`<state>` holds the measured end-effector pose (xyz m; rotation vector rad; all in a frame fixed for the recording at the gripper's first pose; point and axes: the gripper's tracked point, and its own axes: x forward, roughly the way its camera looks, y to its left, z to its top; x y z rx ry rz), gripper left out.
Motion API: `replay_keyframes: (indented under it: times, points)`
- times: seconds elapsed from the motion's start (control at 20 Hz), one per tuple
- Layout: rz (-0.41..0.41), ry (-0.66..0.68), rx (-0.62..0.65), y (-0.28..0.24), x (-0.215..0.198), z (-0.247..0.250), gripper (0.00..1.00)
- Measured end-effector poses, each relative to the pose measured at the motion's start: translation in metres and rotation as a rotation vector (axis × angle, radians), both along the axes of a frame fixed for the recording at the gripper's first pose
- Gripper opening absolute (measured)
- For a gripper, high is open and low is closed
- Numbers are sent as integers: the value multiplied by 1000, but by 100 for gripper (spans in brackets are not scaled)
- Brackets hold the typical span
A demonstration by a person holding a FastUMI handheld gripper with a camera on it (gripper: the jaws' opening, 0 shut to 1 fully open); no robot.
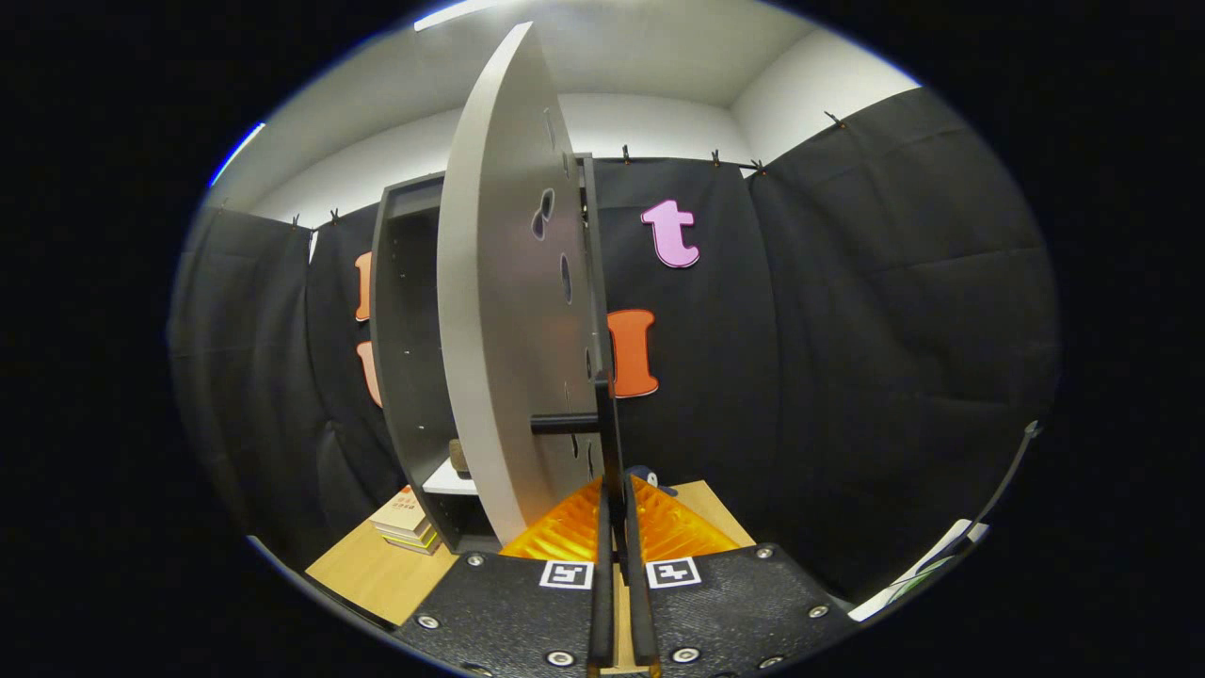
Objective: Open the shoe cabinet door, grab the shoes and put them into the shoe cabinet, then close the shoe cabinet door.
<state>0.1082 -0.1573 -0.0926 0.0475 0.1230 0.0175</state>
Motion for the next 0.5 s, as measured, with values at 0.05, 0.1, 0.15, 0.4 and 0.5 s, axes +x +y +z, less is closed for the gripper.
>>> replay_keyframes:
  times: [0.05,0.1,0.15,0.4,0.5]
  points:
    - [11,2,-4,-6,0,0,6]
    - [21,-1,-1,-12,0,1,5]
    - [32,0,-2,-18,1,0,5]
    - [62,-16,-27,-27,1,2,5]
    - [66,-11,-14,-31,1,1,5]
